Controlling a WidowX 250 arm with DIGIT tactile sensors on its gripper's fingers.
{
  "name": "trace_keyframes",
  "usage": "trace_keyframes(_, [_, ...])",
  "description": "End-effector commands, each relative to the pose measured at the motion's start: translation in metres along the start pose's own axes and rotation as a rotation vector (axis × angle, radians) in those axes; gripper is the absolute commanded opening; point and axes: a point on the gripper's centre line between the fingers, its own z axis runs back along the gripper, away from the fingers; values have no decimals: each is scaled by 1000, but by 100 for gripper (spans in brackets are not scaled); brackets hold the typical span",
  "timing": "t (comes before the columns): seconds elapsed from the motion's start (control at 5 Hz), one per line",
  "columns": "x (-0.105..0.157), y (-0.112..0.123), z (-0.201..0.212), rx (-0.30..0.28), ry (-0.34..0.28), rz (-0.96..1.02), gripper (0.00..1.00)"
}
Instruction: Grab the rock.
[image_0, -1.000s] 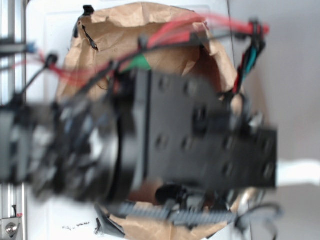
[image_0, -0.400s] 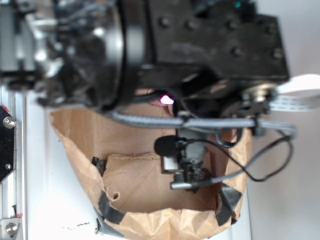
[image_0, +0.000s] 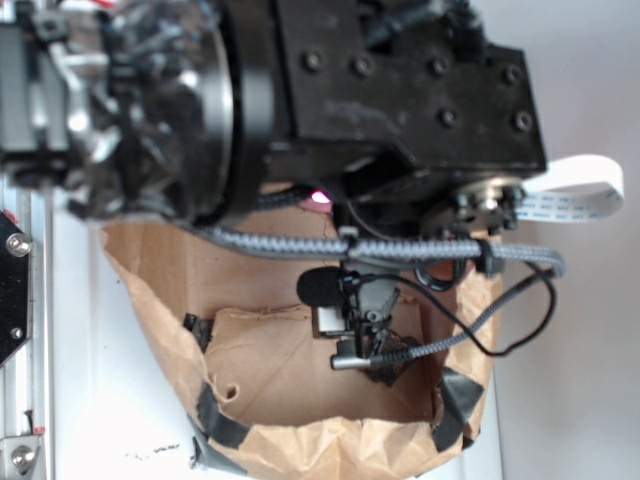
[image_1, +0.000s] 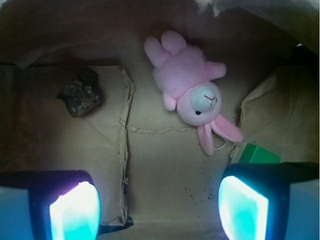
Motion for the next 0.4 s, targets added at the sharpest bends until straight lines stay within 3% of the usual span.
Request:
trace_keyframes(0.0, [-2, -5, -1, -43, -136, -128, 100])
trace_keyframes(0.2, [-4, -1, -30, -55, -229, -270, 100])
